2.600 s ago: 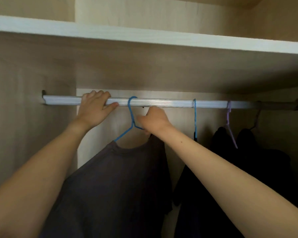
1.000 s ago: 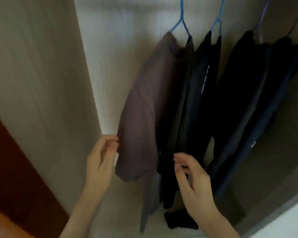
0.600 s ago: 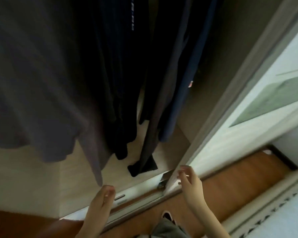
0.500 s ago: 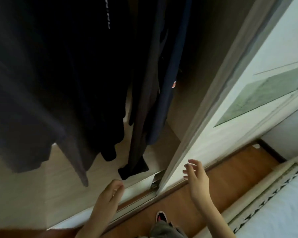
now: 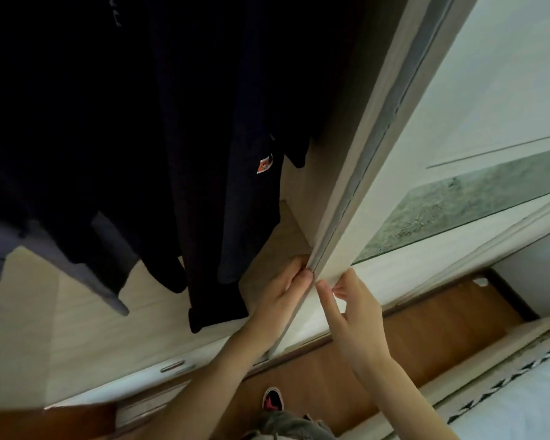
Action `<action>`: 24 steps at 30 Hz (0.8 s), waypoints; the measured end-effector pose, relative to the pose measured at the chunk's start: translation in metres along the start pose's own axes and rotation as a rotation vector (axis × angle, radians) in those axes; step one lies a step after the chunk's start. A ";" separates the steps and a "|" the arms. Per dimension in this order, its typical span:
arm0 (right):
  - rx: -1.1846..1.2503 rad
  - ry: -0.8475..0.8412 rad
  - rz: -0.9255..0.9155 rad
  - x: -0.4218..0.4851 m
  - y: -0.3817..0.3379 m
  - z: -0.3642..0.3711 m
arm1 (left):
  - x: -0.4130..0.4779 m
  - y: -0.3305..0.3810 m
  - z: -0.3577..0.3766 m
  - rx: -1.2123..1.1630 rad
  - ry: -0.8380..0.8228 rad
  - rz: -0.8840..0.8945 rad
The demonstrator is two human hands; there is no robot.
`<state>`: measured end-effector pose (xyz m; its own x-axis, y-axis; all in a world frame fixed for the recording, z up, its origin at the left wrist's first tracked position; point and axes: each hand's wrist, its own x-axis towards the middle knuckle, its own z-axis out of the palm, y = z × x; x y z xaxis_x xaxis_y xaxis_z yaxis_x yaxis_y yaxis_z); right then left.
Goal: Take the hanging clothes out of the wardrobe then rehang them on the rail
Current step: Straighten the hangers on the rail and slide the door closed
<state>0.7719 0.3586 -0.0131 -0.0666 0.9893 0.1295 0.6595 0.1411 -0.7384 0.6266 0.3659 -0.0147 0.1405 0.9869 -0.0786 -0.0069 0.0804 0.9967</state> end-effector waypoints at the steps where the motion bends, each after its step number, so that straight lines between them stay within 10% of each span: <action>1: 0.008 -0.013 -0.007 0.001 0.002 0.000 | -0.001 -0.001 0.002 -0.002 0.015 0.000; 17: -0.066 -0.224 -0.248 -0.020 -0.049 0.044 | -0.072 -0.012 -0.060 -0.065 0.263 -0.024; 24: -0.109 -0.374 -0.428 -0.045 -0.092 0.095 | -0.162 -0.013 -0.127 0.149 0.861 0.138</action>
<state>0.6429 0.3048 -0.0141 -0.5911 0.7936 0.1443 0.5877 0.5462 -0.5969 0.4785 0.2226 -0.0172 -0.6469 0.7537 0.1161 0.1685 -0.0072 0.9857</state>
